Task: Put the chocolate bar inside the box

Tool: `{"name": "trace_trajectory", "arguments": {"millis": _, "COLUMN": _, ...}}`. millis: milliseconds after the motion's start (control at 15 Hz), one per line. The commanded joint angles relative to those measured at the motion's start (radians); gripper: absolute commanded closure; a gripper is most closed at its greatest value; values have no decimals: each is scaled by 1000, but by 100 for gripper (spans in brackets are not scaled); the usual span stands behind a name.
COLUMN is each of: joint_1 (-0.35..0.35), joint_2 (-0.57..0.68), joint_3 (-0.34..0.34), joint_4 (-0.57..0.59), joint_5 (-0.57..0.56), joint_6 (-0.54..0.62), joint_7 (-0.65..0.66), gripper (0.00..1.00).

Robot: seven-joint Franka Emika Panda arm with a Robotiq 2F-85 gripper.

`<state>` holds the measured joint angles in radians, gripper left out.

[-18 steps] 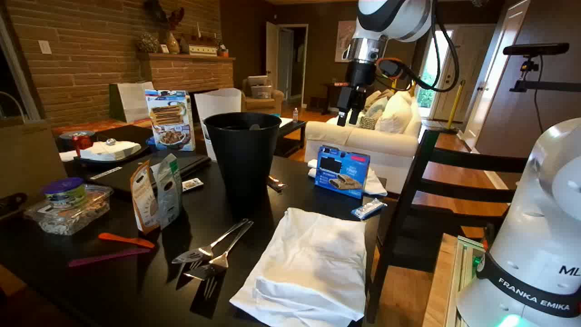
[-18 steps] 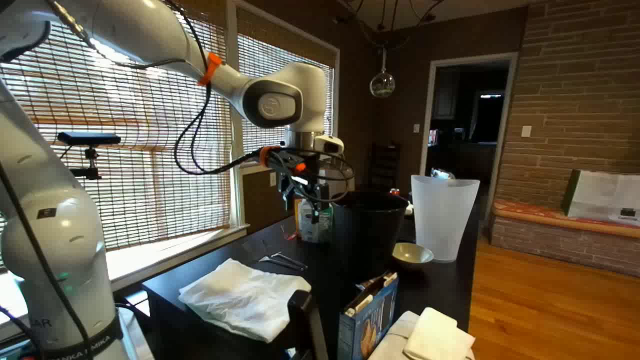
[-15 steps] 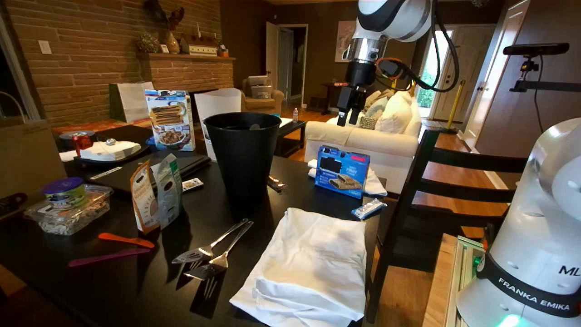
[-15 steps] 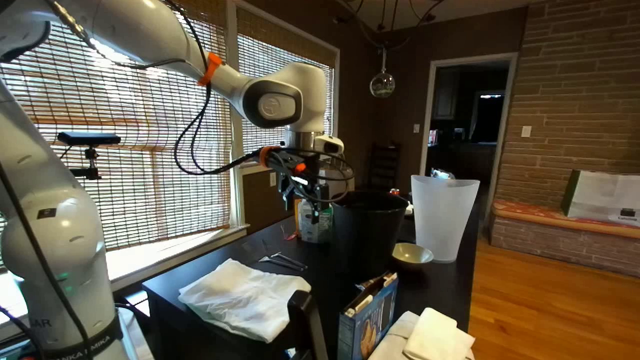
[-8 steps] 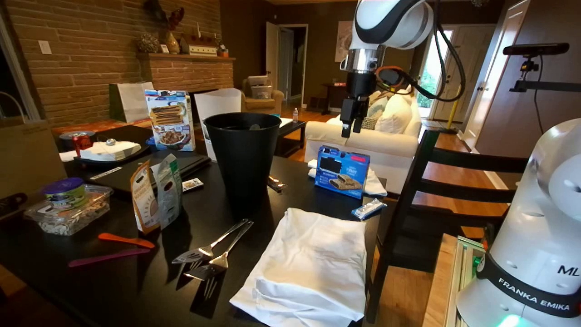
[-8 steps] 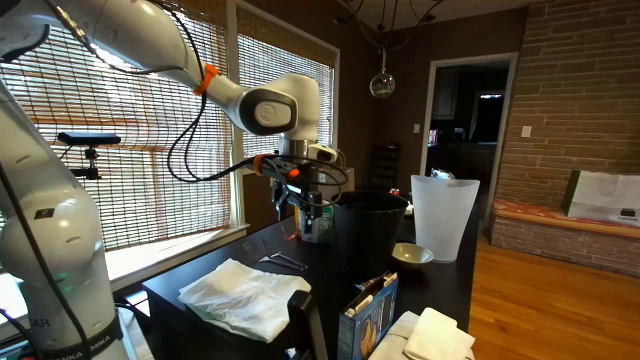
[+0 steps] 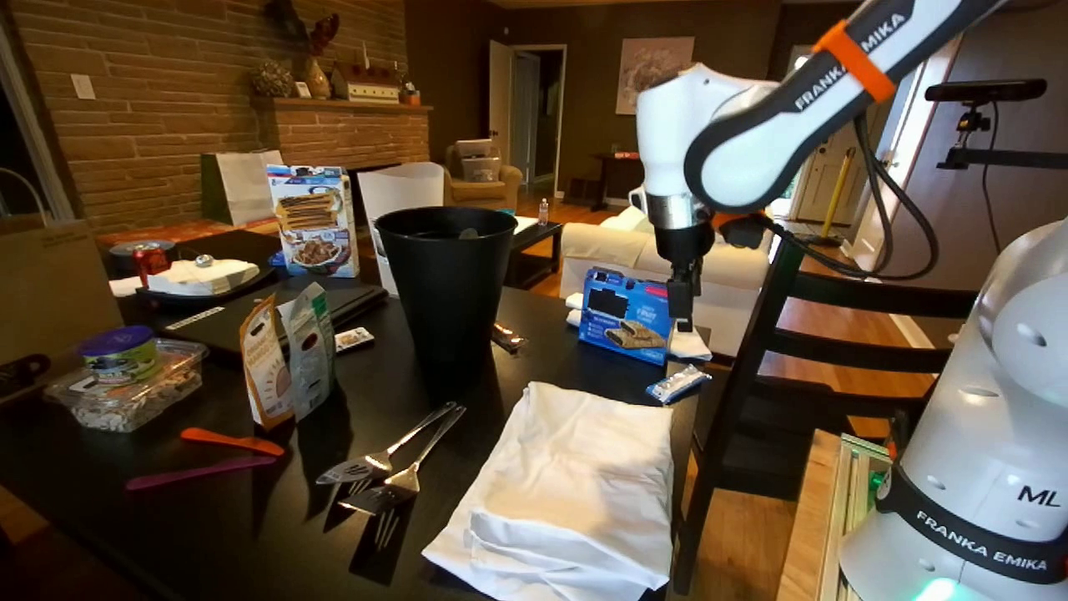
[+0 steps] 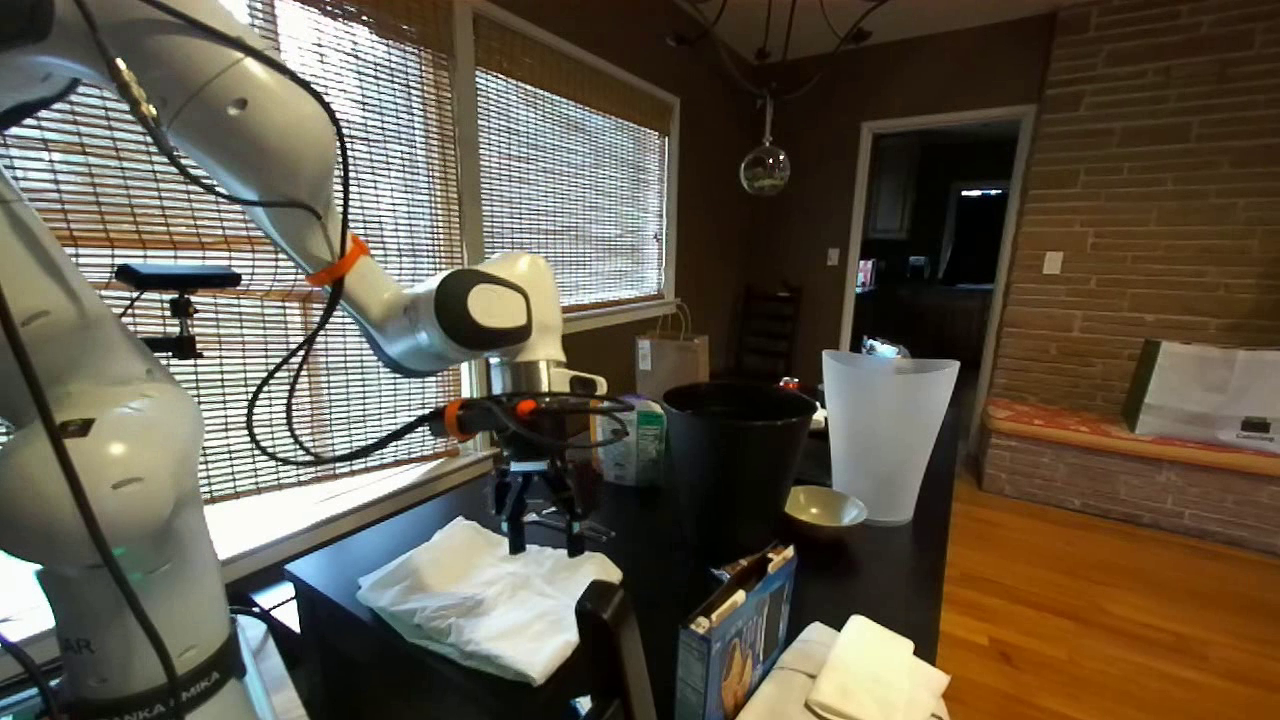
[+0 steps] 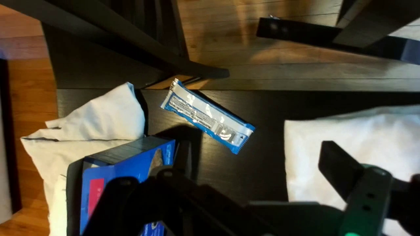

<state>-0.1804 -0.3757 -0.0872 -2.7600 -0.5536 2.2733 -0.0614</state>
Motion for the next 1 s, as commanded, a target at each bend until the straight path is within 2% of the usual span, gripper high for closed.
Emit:
{"name": "trace_trajectory", "arguments": {"millis": 0, "joint_1": -87, "joint_2": 99, "joint_3": 26, "joint_4": -23, "joint_5": -269, "joint_6": 161, "joint_7": 168, "gripper": 0}}
{"name": "trace_trajectory", "arguments": {"millis": 200, "joint_1": -116, "joint_2": 205, "joint_3": -10, "joint_4": -24, "joint_5": -429, "joint_6": 233, "joint_7": 333, "gripper": 0}}
{"name": "trace_trajectory", "arguments": {"millis": 267, "joint_1": -73, "joint_2": 126, "joint_3": -20, "joint_4": -24, "joint_5": -345, "joint_6": 176, "joint_7": 244, "gripper": 0}}
{"name": "trace_trajectory", "arguments": {"millis": 467, "joint_1": -80, "joint_2": 201, "joint_3": -34, "joint_4": -19, "joint_5": -392, "joint_6": 204, "joint_7": 305, "gripper": 0}}
{"name": "trace_trajectory", "arguments": {"millis": 733, "joint_1": -80, "joint_2": 210, "joint_3": -34, "joint_4": -11, "joint_5": -394, "joint_6": 206, "joint_7": 308, "gripper": 0}}
{"name": "trace_trajectory", "arguments": {"millis": 933, "joint_1": -72, "joint_2": 239, "joint_3": -35, "joint_4": -10, "joint_5": -391, "joint_6": 212, "joint_7": 382, "gripper": 0}}
